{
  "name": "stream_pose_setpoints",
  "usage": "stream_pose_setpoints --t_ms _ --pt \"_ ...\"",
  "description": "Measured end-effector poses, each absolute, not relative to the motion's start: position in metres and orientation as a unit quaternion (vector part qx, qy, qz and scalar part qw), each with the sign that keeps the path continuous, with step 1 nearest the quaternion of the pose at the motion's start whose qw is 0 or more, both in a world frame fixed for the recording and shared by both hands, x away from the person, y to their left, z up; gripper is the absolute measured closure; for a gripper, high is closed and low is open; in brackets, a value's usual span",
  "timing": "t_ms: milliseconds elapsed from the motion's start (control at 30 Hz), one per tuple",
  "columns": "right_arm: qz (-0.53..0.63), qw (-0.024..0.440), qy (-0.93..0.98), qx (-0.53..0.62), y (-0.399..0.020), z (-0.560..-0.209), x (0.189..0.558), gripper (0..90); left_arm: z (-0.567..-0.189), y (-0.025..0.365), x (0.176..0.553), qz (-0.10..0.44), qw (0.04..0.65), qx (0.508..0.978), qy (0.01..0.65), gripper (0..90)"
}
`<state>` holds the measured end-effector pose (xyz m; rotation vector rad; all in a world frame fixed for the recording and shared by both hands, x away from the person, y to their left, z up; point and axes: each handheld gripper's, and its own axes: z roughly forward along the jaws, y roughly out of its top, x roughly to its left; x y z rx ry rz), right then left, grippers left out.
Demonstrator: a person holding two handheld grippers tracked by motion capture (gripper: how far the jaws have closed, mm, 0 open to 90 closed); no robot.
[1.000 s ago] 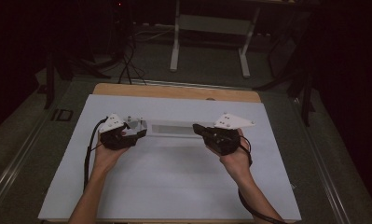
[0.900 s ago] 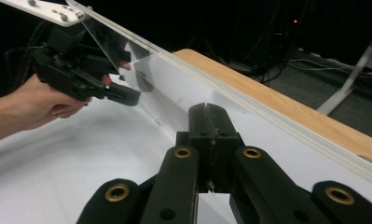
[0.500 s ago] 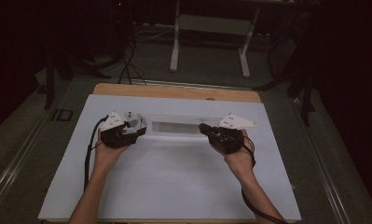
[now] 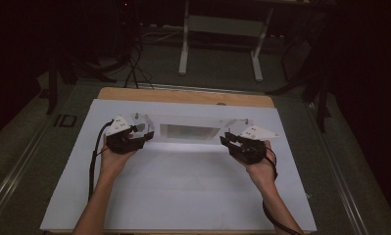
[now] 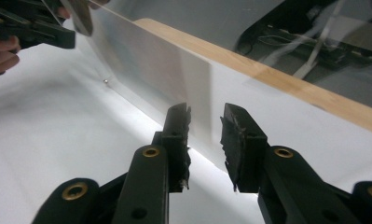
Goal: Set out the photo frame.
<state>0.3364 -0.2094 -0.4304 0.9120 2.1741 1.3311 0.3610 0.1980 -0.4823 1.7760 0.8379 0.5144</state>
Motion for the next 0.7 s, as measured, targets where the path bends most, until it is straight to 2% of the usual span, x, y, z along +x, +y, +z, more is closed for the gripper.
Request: stream_pose_setpoints --t_ms 500,700 --pt "0.466 0.217 0.778 0.360 -0.242 -0.457 0.349 63.2 -0.482 0.198 0.364 0.217 0.527 0.741 0.355 47.5" --pt "0.457 0.232 0.776 0.369 -0.250 -0.461 0.351 61.4 -0.482 0.197 0.364 0.220 0.526 0.739 0.358 47.5"
